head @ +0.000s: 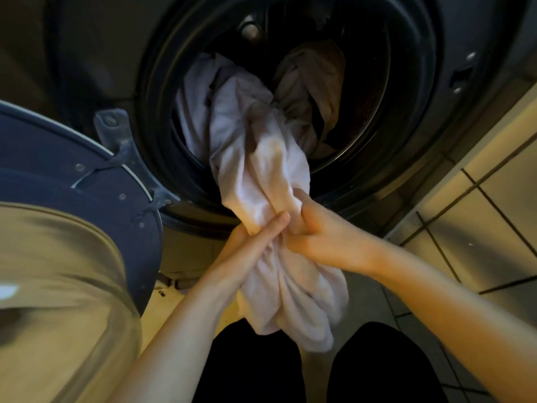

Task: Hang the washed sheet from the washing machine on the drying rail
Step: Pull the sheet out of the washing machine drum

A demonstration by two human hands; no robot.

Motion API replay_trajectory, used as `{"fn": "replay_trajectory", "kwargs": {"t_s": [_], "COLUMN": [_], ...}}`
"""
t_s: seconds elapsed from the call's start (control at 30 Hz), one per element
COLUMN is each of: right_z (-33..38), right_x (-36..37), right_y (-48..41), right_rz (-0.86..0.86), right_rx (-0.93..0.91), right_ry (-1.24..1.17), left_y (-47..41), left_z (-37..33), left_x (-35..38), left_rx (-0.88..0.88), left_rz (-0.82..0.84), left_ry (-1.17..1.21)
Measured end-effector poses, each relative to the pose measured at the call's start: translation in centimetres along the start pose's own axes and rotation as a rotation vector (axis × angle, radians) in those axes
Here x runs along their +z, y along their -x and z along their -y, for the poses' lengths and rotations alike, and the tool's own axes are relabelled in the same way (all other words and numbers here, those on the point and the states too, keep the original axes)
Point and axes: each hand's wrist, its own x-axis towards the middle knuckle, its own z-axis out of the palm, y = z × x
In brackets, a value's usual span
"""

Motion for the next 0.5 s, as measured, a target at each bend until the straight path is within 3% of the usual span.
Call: {"fn": "replay_trajectory", "kwargs": {"t_s": [0.07,0.13,0.27,0.4,0.5], "right_z": [0.6,1.2,1.5,0.4,0.5], "right_x": [-1.0,-2.2,-5.0,-6.5,-6.7], "right_y": [0.3,0.1,-1.9,-4.2,-6.1], "right_rz": [0.108,0.098,-0.067,0.003,0.060], "right_rx": [0.008,-0.010,-0.220,-0.185,-0.274], "right_ry": [0.160,0.379,0.612,0.936,1.137], "left_y": [-0.1,-0.3,-0.3,0.4,1.1], "left_z": [0.3,0.2,0.1,-0.3,-1.2], "left_x": [0.4,1.0,1.0,0.2,-0.5], "left_rx": [0.000,-0.008,-0.054,-0.065,-0.026], "left_rz": [-0.080,-0.126,-0.117,-0.072,-0.016], "left_ry": [-0.031,-0.100,-0.119,-0.144,-0.173]}}
